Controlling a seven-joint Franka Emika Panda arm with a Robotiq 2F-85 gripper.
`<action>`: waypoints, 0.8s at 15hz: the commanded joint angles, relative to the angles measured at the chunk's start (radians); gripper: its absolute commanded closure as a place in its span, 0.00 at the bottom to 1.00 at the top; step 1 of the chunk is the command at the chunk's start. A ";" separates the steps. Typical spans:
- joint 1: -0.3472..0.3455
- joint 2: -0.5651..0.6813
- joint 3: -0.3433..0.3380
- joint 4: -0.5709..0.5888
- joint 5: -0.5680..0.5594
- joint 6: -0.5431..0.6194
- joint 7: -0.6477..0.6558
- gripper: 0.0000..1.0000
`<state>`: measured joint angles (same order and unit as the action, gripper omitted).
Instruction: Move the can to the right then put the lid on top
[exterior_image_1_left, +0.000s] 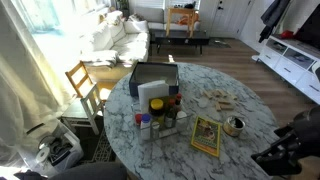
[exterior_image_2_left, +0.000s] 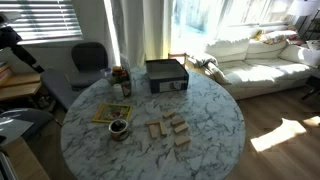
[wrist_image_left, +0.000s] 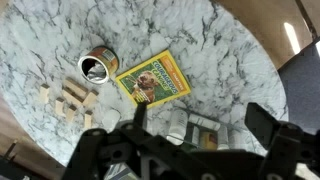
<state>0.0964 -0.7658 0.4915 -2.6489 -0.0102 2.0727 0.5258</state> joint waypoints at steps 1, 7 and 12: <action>0.018 0.007 -0.016 0.001 -0.016 -0.002 0.012 0.00; -0.045 0.076 -0.024 0.014 -0.024 -0.023 0.059 0.00; -0.186 0.290 -0.112 0.012 -0.100 0.031 0.083 0.00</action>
<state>-0.0406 -0.6403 0.4330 -2.6613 -0.0626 2.0655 0.5805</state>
